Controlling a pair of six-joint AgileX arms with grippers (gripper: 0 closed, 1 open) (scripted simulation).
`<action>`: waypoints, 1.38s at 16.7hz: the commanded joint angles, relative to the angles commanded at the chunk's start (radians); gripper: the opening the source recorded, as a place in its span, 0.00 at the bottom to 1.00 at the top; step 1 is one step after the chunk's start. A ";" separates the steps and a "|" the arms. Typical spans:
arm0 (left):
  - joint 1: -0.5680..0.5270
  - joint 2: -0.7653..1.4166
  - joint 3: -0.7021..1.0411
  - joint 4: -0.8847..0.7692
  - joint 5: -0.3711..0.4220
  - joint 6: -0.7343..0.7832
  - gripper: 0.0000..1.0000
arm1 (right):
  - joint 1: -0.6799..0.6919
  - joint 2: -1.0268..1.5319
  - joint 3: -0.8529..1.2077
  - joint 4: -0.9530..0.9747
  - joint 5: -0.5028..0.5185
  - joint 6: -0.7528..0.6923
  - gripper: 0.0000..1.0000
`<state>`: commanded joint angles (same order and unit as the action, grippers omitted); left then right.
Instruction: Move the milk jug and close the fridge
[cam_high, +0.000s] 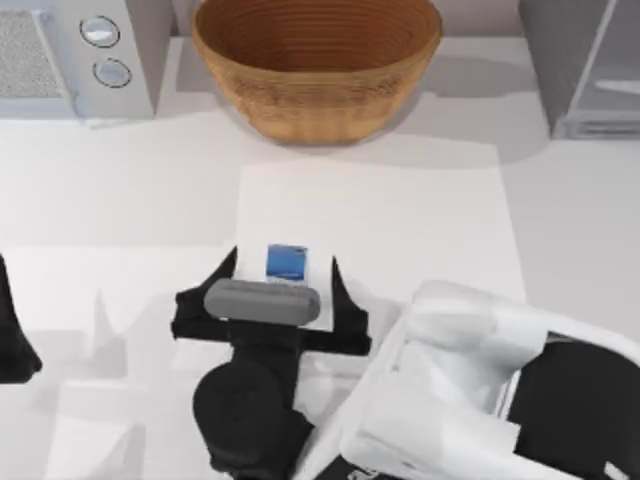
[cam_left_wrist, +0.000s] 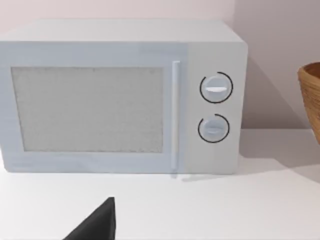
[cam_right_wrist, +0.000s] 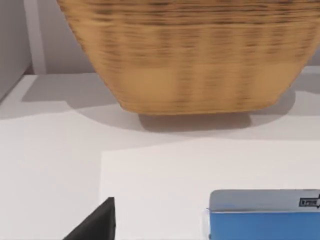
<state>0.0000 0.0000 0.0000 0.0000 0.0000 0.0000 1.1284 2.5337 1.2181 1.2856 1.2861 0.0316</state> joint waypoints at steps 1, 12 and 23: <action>0.000 0.000 0.000 0.000 0.000 0.000 1.00 | -0.017 0.005 0.012 -0.005 -0.017 -0.002 1.00; 0.000 0.000 0.000 0.000 0.000 0.000 1.00 | -0.039 0.012 0.029 -0.011 -0.039 -0.005 0.55; 0.000 0.000 0.000 0.000 0.000 0.000 1.00 | -0.039 0.012 0.029 -0.011 -0.039 -0.005 0.00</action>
<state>0.0000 0.0000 0.0000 0.0000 0.0000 0.0000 1.0889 2.5461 1.2468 1.2742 1.2469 0.0267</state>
